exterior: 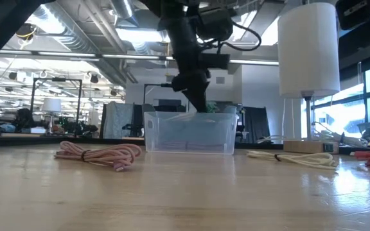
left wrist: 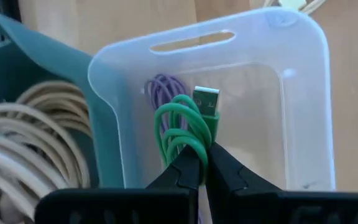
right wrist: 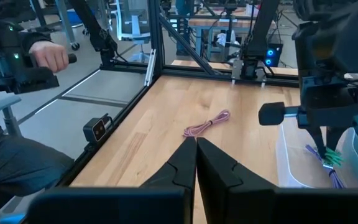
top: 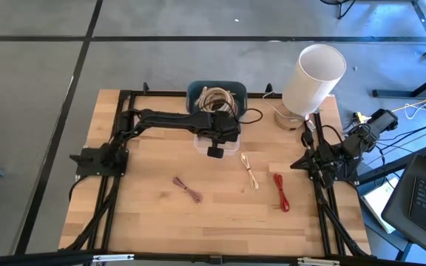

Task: Pick & Place USB Port
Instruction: Put the green charger cable into the transparent bin

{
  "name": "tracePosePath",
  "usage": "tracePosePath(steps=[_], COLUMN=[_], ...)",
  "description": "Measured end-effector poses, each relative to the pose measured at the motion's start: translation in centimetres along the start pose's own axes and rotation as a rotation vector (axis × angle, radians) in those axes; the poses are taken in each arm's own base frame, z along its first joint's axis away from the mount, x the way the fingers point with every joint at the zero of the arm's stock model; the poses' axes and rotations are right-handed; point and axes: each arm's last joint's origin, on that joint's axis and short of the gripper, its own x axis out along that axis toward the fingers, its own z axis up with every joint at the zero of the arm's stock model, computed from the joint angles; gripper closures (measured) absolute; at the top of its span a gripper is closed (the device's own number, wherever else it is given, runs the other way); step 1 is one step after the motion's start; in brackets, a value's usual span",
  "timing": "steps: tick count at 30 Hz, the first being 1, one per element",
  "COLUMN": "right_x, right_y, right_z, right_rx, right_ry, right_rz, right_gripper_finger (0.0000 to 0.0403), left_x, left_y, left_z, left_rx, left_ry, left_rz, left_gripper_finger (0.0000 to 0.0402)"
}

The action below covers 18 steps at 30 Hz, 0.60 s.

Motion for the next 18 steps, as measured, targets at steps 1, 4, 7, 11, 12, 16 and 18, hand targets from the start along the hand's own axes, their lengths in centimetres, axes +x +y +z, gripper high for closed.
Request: tracePosePath(steps=[1,4,7,11,12,16,18], right_x=[0.0,0.0,0.0,0.0,0.0,0.0,0.0], right_y=[0.0,0.0,0.0,0.0,0.0,0.0,0.0], right_z=[0.0,0.0,0.0,0.0,0.0,0.0,0.0], right_rx=[0.0,0.0,0.0,0.0,0.0,0.0,0.0], right_ry=[0.0,0.0,-0.001,0.0,0.0,-0.001,-0.001], right_rz=[0.0,0.0,0.001,0.0,0.0,0.001,0.0], right_gripper_finger=[0.0386,0.0386,0.0386,0.0386,0.0386,0.0386,0.0386], left_x=[0.0,-0.3,-1.5,-2.7,-2.8,-2.8,-2.8], left_y=[0.0,-0.1,0.3,0.6,0.6,0.5,0.5], left_z=[0.0,0.1,0.5,0.9,0.9,1.0,0.9], left_rx=[-0.014,-0.039,-0.06,-0.118,-0.135,-0.195,-0.213], left_ry=[0.005,0.012,0.009,0.005,0.002,-0.01,-0.007], left_rz=[-0.002,0.01,0.039,0.02,0.015,-0.033,-0.049], left_gripper_finger=[0.0398,0.0398,0.0398,0.0398,0.0398,0.0398,0.0398])
